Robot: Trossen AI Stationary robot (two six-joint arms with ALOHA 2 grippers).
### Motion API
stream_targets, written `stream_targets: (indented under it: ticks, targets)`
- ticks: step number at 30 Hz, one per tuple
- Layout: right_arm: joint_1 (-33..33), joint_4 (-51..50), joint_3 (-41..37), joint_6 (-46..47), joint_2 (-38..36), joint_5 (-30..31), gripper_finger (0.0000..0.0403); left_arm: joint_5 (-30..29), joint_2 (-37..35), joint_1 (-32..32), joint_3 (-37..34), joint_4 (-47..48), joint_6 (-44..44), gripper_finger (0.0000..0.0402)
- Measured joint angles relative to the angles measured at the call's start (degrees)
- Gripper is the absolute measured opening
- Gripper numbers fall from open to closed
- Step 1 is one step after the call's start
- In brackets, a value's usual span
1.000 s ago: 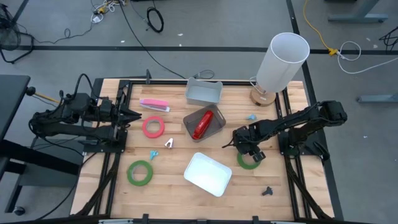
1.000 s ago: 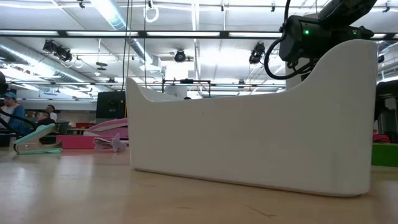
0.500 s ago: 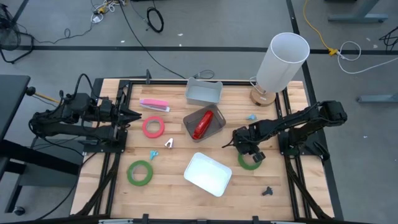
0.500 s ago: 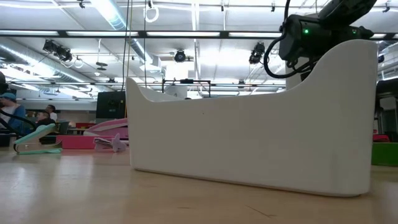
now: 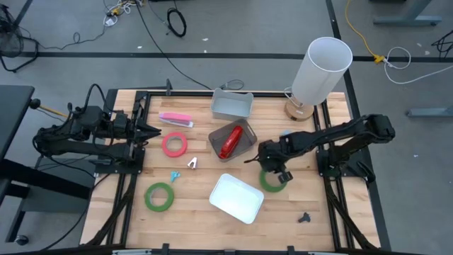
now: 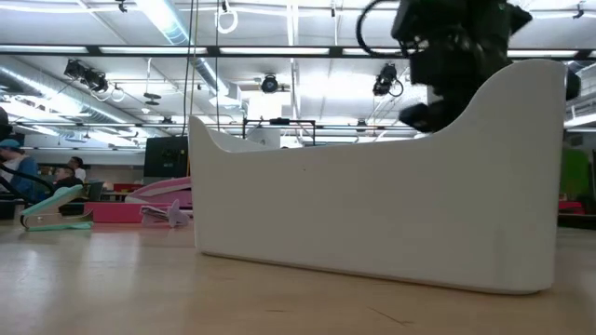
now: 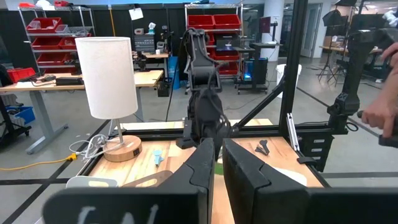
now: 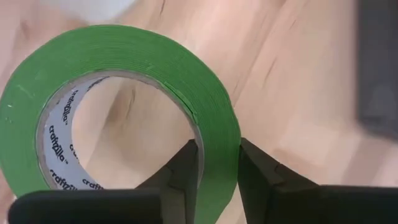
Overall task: Pick and place Stapler, Stapler remover, tape
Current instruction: Put the top green tape into the gray bin
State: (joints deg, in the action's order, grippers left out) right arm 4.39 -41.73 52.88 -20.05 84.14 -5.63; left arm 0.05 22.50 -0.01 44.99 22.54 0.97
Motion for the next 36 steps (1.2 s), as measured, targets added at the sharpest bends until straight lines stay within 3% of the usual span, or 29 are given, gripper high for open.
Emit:
stream_targets:
  ticks: [13,29,36]
  targets:
    - [-7.2,5.6,8.9,1.6,0.0,0.2,0.0087,0.0,0.0,0.0,0.0,0.0,0.0,0.0034]
    - [-16.4,21.8,9.3,3.4,0.0,0.3,0.0087,0.0,0.0,0.0,0.0,0.0,0.0,0.0034]
    - [-18.7,23.7,9.3,4.1,0.0,0.2,0.0087,0.0,0.0,0.0,0.0,0.0,0.0,0.0034]
